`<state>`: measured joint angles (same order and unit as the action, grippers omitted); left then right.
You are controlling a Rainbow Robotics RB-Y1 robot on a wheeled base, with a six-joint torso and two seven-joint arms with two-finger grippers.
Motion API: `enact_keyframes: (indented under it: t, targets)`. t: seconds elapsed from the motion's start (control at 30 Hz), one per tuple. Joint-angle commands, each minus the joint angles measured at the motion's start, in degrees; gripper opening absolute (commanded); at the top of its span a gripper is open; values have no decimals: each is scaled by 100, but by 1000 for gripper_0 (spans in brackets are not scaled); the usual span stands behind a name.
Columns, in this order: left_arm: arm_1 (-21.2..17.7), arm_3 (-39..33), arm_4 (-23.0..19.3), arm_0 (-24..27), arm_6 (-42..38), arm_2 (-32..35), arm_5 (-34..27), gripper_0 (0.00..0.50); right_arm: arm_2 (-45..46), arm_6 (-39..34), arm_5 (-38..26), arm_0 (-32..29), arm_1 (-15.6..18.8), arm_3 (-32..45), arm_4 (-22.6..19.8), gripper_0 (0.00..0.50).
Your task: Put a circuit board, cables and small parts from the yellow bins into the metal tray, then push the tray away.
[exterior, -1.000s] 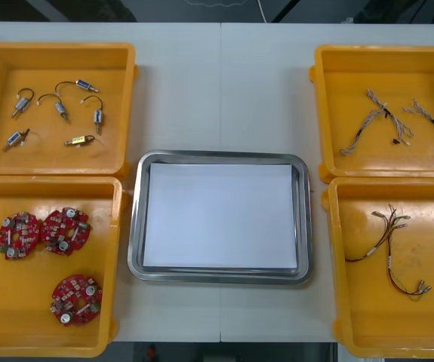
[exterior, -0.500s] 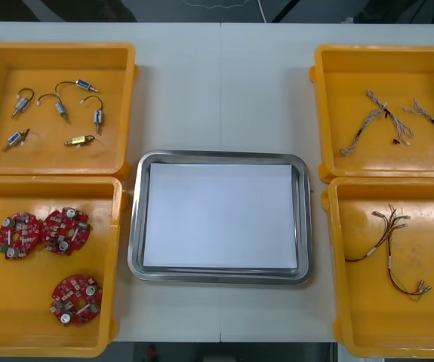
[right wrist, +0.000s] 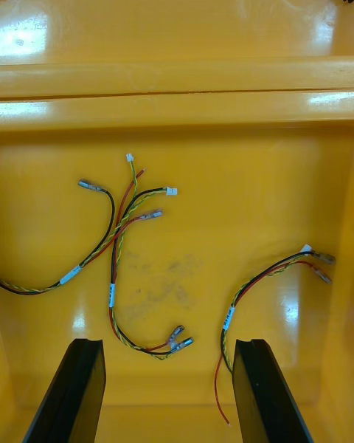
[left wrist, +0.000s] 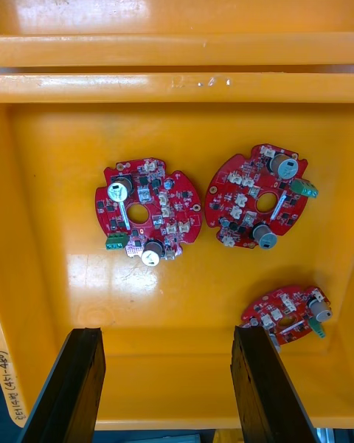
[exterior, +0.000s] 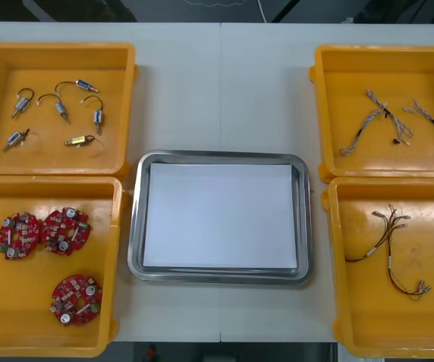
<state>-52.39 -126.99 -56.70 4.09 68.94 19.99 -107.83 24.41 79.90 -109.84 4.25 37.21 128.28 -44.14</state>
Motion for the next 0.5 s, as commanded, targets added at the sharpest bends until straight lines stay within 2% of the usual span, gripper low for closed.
enact_keyframes:
  t: [0.03,0.5]
  targets:
    - [-140,-133,-35,-67,225,163,51,500,82,-203,-16,-100,216,40,-42,500]
    - [-140,-133,-35,-67,225,163,51,500,82,-203,-16,-100,216,40,-42,500]
